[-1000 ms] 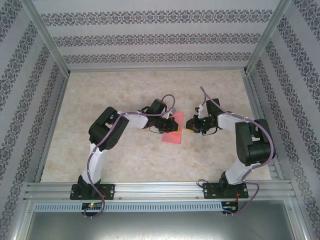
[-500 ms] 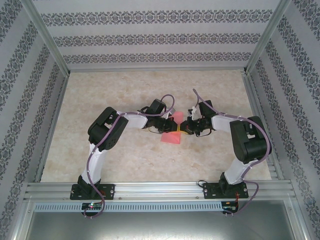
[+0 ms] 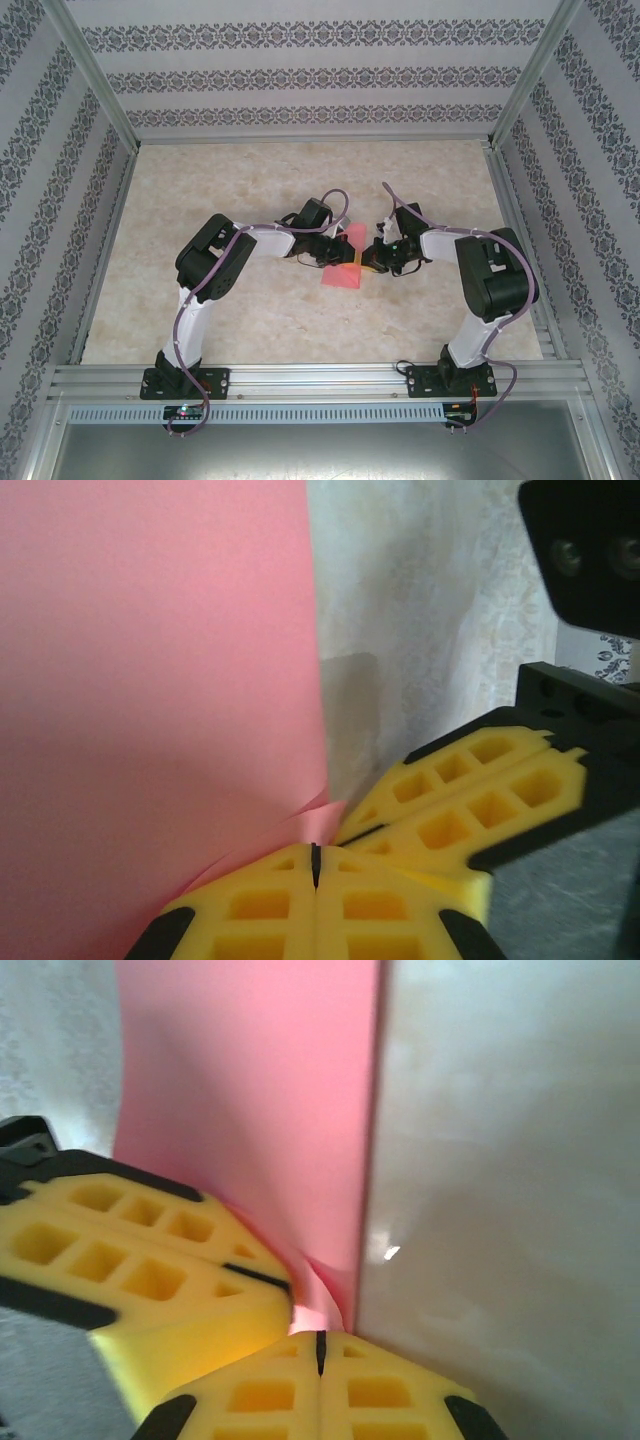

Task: Fold a paper plane with a square sheet of paper (pick it up from the middle)
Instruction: Fold the triangle a second time at the center of the table.

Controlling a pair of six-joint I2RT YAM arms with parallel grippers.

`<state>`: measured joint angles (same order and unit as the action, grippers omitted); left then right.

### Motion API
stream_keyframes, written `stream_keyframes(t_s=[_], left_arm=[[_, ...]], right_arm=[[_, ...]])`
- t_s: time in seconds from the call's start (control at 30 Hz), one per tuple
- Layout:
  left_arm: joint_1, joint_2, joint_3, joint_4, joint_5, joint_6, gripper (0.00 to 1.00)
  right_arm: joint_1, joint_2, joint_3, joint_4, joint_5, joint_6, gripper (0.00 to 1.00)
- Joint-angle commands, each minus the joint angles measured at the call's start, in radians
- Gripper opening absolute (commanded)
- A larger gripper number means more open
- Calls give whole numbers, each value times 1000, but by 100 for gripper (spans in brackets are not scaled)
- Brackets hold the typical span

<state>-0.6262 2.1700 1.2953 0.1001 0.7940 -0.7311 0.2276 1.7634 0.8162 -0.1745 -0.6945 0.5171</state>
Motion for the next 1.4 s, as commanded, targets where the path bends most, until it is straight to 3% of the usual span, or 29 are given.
stream_keyframes(t_s=[0.0, 0.27, 0.5, 0.7, 1.37], left_arm=[[6, -46, 9, 49, 26, -26, 0], [12, -76, 47, -5, 33, 2, 7], [29, -130, 116, -360, -101, 262, 14], [38, -121, 149, -509, -159, 410, 17], [54, -1, 221, -531, -150, 453, 19]], right_arm=[[15, 29, 18, -45, 56, -30, 5], [19, 39, 34, -108, 125, -60, 5], [19, 42, 40, -108, 127, -60, 5], [18, 37, 43, -114, 126, -63, 5], [22, 28, 51, -133, 125, -68, 5]])
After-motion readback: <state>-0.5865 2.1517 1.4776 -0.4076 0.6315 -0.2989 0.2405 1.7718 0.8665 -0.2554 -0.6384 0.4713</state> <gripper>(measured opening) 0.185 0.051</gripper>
